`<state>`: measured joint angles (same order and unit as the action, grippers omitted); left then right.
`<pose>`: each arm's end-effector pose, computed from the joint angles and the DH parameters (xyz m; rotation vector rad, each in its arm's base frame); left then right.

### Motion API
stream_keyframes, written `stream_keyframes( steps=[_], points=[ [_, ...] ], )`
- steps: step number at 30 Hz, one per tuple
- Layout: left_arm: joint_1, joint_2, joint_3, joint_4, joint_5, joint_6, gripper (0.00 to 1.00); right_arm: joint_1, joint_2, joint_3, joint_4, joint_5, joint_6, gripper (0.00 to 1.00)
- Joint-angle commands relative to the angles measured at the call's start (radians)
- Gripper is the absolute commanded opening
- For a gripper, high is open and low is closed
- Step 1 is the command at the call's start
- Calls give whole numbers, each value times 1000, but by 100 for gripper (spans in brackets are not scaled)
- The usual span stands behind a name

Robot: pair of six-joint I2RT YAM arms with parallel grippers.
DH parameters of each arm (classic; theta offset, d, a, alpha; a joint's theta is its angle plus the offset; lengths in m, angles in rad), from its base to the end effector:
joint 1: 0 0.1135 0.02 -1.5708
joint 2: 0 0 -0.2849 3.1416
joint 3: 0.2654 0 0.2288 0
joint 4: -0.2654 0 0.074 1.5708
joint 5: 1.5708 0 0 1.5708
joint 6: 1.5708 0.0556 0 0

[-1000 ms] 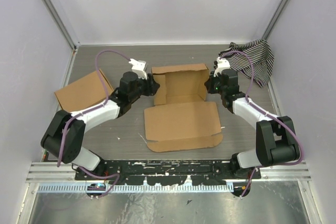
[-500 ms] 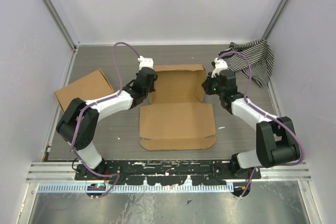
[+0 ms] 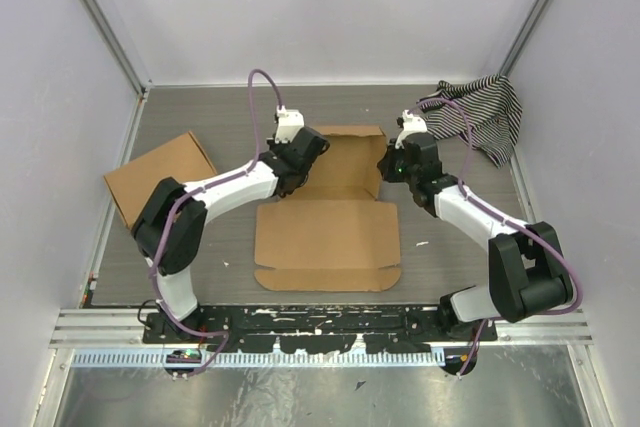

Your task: Fold the paper box

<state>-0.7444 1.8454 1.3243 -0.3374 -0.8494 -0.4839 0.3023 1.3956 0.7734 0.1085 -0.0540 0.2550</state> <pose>0.3158 -0.2342 0.2461 -0.0768 2.1093 0.3230 0.2831 0.0914 0.2505 -0.0831 2.1063 0.3933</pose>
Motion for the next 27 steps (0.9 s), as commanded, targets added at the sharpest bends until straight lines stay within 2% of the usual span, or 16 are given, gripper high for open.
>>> stream_keyframes(
  steps=[1,11,15,17,20,21,24,27],
  points=[
    [-24,-99,-116,62,-28,36,5,39,-5,43,-36,42,41,5],
    [-26,-192,-229,212,150,101,3,48,126,84,68,37,-10,29],
    [-26,-211,-260,251,188,108,2,51,173,105,111,33,-29,32],
    [-26,-219,-267,257,195,108,1,54,190,114,124,60,-29,30],
    [-28,-222,-262,231,173,111,1,75,220,160,60,207,-17,5],
    [-28,-219,-249,205,154,110,1,84,234,183,15,274,-12,2],
    [-35,-202,-185,92,79,101,1,101,260,220,-70,397,37,1],
    [-42,-190,-152,18,29,95,1,112,284,252,-142,382,66,1]
  ],
)
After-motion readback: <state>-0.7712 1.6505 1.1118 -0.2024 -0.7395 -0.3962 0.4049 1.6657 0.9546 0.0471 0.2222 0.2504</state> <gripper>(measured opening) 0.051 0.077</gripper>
